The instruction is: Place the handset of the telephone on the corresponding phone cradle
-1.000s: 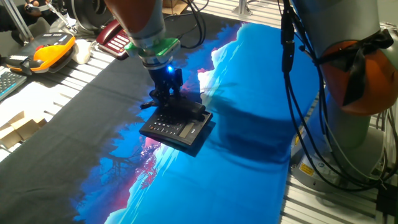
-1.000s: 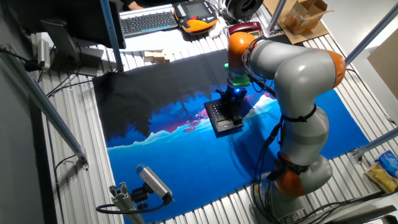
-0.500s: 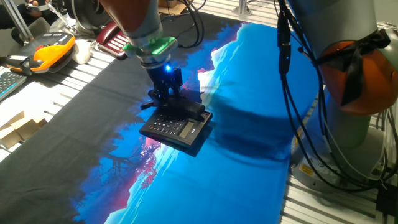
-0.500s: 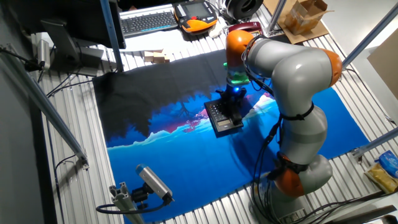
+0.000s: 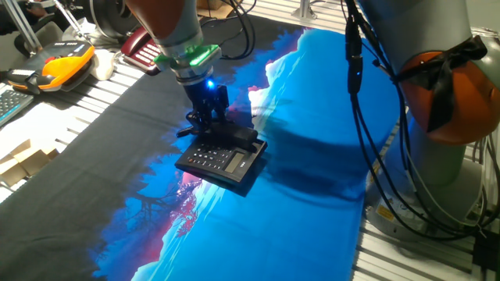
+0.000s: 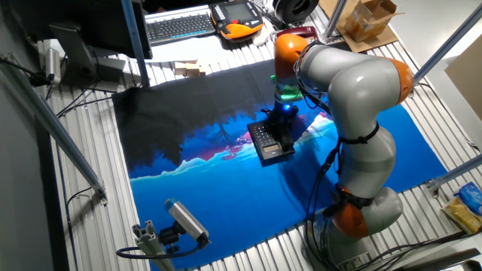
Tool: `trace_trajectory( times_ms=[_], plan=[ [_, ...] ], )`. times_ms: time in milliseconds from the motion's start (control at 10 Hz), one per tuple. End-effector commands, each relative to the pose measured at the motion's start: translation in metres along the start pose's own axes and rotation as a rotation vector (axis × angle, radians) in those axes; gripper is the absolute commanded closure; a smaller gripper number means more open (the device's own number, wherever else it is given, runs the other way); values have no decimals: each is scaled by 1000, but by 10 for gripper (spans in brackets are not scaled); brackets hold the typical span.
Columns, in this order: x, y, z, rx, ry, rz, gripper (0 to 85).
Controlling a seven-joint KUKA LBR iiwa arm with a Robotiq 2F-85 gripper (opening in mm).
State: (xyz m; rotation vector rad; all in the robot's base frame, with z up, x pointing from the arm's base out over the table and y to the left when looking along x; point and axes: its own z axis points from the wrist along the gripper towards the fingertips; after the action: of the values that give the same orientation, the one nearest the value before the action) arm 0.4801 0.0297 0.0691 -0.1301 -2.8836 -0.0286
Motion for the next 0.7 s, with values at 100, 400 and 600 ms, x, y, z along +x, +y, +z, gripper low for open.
trace_trajectory(
  times_ms=[100,400,600],
  plan=[
    [0,0,0,22,-17,1,850],
    [0,0,0,20,-41,16,850],
    [0,0,0,23,-38,14,850]
  ],
)
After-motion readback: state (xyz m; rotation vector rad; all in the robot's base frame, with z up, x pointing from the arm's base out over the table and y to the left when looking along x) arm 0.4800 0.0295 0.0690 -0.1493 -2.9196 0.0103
